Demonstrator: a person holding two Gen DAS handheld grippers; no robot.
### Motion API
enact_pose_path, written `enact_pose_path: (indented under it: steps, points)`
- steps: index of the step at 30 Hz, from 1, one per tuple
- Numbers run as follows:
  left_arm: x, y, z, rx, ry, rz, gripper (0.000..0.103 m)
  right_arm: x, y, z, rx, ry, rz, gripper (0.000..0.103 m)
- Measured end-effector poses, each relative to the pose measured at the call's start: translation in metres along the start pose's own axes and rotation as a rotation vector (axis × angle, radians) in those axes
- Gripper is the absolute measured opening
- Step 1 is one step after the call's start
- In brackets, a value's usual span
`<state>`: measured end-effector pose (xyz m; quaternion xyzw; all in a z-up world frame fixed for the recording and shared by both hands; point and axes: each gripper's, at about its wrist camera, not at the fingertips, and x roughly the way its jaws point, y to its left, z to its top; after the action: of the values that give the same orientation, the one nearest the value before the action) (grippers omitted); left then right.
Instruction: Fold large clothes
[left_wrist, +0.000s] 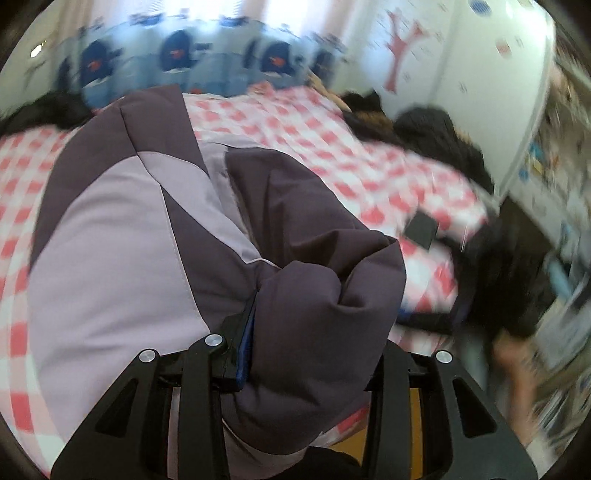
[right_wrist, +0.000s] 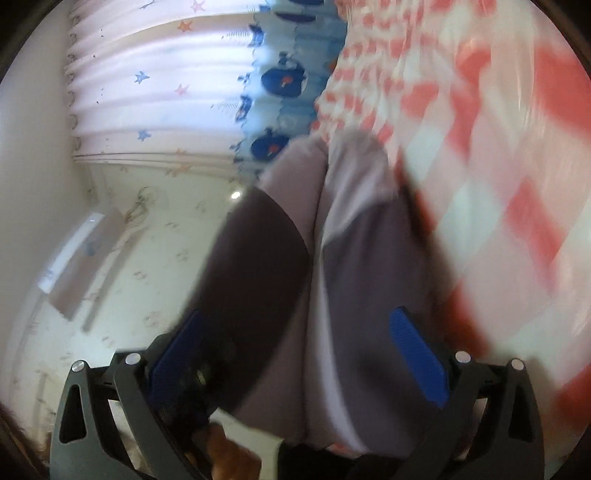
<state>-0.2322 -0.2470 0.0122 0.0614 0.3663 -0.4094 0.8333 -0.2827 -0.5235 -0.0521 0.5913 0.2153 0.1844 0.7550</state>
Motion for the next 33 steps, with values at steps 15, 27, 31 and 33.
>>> enact_pose_path:
  steps: [15, 27, 31, 33]
  points:
    - [-0.001, -0.011, -0.014, 0.141, 0.047, 0.007, 0.041, 0.198, 0.135, 0.031, -0.825, 0.483, -0.755, 0.097]
    - [-0.071, 0.096, 0.021, -0.262, -0.034, -0.147, 0.066, 0.139, 0.04, 0.042, -0.589, 0.363, -0.725, 0.096]
    - [-0.023, 0.115, 0.02, -0.258, 0.075, -0.121, 0.066, 0.143, 0.048, 0.044, -0.639, 0.416, -0.792, 0.096]
    - [-0.016, 0.11, 0.007, -0.214, 0.087, -0.08, 0.07, 0.146, 0.054, 0.044, -0.714, 0.454, -0.918, 0.096]
